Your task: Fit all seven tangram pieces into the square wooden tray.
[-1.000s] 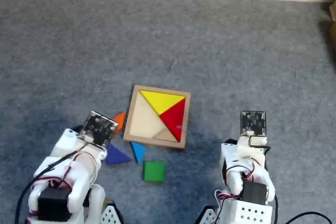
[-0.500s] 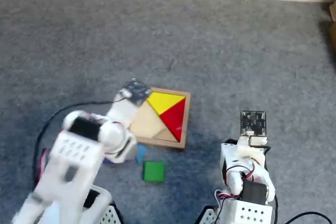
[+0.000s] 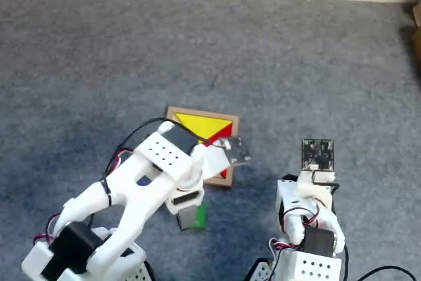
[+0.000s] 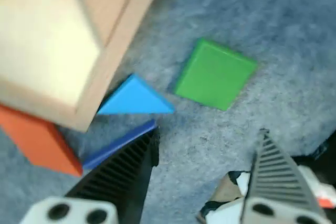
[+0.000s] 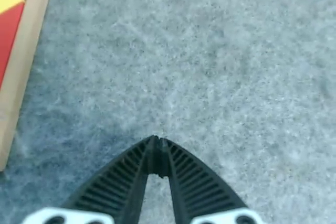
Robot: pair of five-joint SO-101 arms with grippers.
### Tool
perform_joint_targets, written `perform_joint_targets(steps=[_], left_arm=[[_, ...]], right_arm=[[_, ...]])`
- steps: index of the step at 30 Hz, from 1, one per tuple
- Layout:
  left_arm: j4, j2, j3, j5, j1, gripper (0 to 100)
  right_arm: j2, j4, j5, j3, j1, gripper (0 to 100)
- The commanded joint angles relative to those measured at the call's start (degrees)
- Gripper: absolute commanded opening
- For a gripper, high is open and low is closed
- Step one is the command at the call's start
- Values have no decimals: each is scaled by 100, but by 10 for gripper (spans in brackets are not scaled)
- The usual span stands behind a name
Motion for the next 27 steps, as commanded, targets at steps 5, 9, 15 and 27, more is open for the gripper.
perform_joint_targets(steps=[5,9,15,27], left_arm=[[-18,48,-224,-352,725,280],[-510,57,-13,-352,901,284],[-1257,57,488,-396,1024,285],[-2040,66,1086,-695,1042,280]], right_arm=[[-84,-374,-9,532,901,5],[-84,-541,-18,532,1437,5],[-84,-549,-9,532,1525,5],[-84,-549,-9,532,1534,5]])
